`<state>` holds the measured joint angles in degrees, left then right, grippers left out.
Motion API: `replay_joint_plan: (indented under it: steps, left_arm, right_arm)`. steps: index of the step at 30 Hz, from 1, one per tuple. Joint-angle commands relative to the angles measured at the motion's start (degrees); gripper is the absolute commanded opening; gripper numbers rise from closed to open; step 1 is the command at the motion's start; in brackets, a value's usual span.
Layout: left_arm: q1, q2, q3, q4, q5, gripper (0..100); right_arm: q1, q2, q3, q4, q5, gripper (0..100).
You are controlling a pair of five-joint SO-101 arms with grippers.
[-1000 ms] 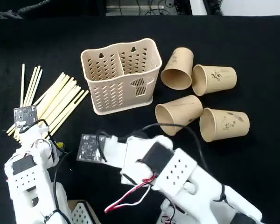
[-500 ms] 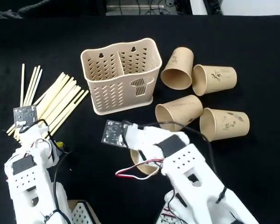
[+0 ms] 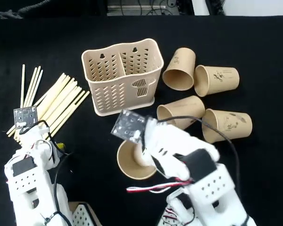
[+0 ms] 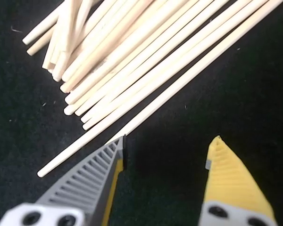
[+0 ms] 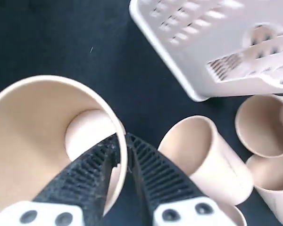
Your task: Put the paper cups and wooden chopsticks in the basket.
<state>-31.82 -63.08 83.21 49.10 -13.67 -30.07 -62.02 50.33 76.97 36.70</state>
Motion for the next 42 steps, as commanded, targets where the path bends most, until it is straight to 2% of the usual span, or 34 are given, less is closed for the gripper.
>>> replay_joint_plan:
  steps: [1, 9, 15, 22, 26, 32, 42]
  left_arm:
    - [0.0, -0.6, -0.3, -0.7, -0.5, 28]
    - [0.1, -0.6, -0.3, -0.9, -0.5, 28]
    - [0.1, -0.6, -0.3, -0.9, -0.5, 28]
    - [0.1, -0.6, -0.3, -0.9, -0.5, 28]
    - [0.1, -0.6, -0.3, -0.9, -0.5, 28]
    - [0.1, -0.6, -0.3, -1.0, -0.5, 28]
    - [0.2, -0.6, -0.3, -1.1, -0.5, 28]
  right_arm:
    - [0.5, 0.0, -11.8, 3.0, -6.1, 1.1]
    - [0.8, 11.5, -36.1, 4.4, -16.7, 1.1]
    - [1.1, 23.6, -60.4, 7.1, -20.9, 1.1]
    - [11.2, 42.1, -82.2, 7.1, -21.1, 1.1]
    - [16.1, 53.3, -89.1, 6.8, -21.1, 1.1]
    - [19.4, 66.2, -95.4, 7.2, -21.1, 1.1]
    - [18.2, 70.0, -96.0, 10.1, -21.1, 1.1]
